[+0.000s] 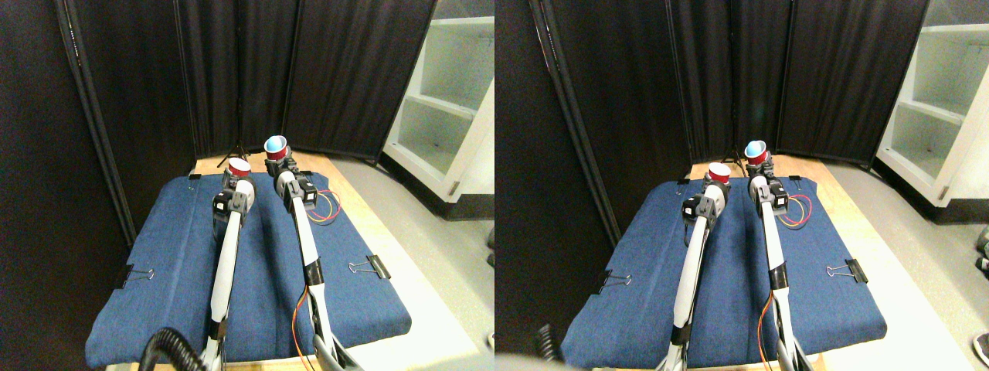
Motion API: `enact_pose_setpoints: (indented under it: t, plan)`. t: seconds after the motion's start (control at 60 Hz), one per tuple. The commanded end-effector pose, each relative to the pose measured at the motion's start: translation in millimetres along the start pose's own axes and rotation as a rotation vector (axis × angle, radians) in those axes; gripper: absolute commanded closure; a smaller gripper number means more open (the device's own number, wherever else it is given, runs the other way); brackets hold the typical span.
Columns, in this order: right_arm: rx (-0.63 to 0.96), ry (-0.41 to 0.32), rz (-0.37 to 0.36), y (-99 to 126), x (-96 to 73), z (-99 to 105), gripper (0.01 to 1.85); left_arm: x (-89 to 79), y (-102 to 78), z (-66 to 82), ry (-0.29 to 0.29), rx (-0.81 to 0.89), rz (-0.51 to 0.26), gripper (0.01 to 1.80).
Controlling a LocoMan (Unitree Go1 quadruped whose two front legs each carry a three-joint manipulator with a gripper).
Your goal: Pour (bimanual)
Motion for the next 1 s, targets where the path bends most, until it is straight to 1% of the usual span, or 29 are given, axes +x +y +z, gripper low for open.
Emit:
enact_pose_setpoints:
  t: [0.017,0.083,0.167,0.3,0.5,0.617,0.7,0.783,0.85,1.0]
  plan:
    - [-0.012,0.010,0.026,5.3,4.9,-5.6,1.51,-1.9,-11.4,-1.8,-0.001,-0.014,-0.039,1.48]
    - [-0.039,0.017,0.026,6.6,5.5,-6.6,1.50,-1.5,-12.4,-3.3,0.003,-0.006,-0.034,1.48]
    - [-0.063,0.035,0.038,7.2,6.9,-6.7,1.50,-0.5,-12.4,-4.9,-0.008,-0.002,-0.031,1.48]
    - [-0.101,0.032,0.043,7.7,6.2,-7.7,1.49,0.0,-12.7,-7.2,0.002,0.024,-0.025,1.48]
    - [-0.123,0.028,0.033,9.3,3.6,-9.5,1.50,1.7,-9.4,-8.4,-0.001,0.024,-0.008,1.48]
    - [-0.182,0.047,0.052,11.2,2.6,-11.5,1.48,3.3,-6.3,-8.7,0.007,0.031,-0.001,1.48]
    - [-0.209,0.048,0.037,13.4,1.0,-13.3,1.48,2.9,-5.7,-8.8,0.000,0.034,0.003,1.48]
    - [-0.227,0.071,0.052,14.9,0.9,-14.5,1.48,3.7,-4.7,-8.6,-0.006,0.044,0.002,1.48]
    - [-0.267,0.077,0.048,17.0,-0.6,-15.5,1.48,4.1,-3.9,-8.2,-0.013,0.044,0.004,1.48]
    - [-0.299,0.092,0.043,20.3,-1.5,-16.2,1.48,4.8,-2.0,-7.2,-0.008,0.051,0.005,1.48]
